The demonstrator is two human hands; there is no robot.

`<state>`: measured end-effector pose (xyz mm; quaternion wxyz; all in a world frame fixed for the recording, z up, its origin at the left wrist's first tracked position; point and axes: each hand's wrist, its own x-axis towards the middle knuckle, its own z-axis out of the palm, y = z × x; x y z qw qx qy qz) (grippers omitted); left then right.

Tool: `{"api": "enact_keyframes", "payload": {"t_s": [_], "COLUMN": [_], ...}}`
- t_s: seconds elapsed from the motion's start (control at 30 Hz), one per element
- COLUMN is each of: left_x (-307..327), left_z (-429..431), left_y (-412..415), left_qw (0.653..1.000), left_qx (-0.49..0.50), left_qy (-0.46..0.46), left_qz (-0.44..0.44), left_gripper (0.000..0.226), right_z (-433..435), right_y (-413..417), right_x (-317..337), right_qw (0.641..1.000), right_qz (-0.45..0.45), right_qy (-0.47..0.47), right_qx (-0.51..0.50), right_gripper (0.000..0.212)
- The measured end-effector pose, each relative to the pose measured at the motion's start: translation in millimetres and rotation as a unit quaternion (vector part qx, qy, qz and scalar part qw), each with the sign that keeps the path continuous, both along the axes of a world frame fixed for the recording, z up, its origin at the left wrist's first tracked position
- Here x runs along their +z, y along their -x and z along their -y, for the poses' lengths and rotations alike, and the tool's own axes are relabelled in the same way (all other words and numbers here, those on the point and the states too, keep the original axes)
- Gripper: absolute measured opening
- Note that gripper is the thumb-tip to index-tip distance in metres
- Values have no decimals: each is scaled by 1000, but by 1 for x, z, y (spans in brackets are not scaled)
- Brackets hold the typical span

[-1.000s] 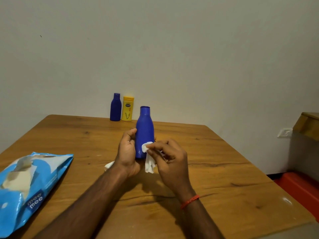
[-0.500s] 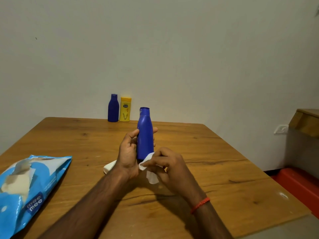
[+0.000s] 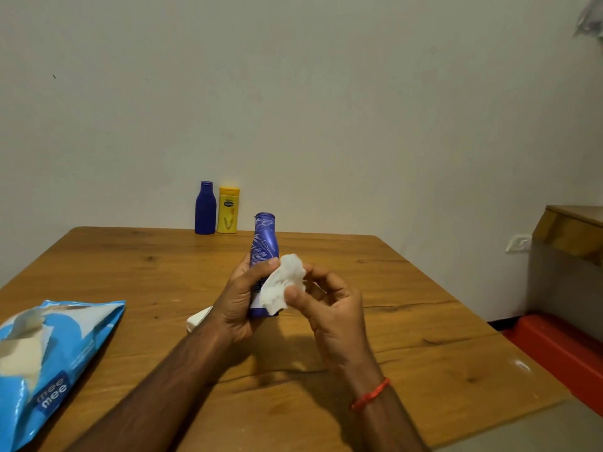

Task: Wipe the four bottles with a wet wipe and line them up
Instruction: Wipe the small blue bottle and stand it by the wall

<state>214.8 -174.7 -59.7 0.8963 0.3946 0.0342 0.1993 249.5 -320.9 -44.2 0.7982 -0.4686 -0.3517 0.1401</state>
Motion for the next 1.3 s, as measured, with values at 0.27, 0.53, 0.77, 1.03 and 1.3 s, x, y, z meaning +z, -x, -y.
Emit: {"api": "enact_keyframes", "payload": {"t_s": [0.27,0.53,0.77,1.03,1.3], "left_x": [-2,-1,-6,-6,-5], "left_z": [2,8,16,16,22], "left_y": [2,2,0,3,4], "left_qw": [995,998,986,980,990], "left_qx": [-46,-41,-64,-44,3], "left_qy": [88,-21,-149,-194,-117], "left_qz": [-25,-30,-45,-16,-84], "left_gripper": [76,76,88,95,85], "right_z": [-9,-7,-16,-23,-6], "right_y": [-8,-14,-41,-37,-5], "right_x": [-29,-24,2,-6,-38], "right_qw": [821,867,879,779,667], "right_qz": [402,327,297,445,597], "right_qy": [224,197,179,184,278], "right_qx": [-337,-321,-328,-401,-349], "right_gripper": [20,20,25,36,36]}}
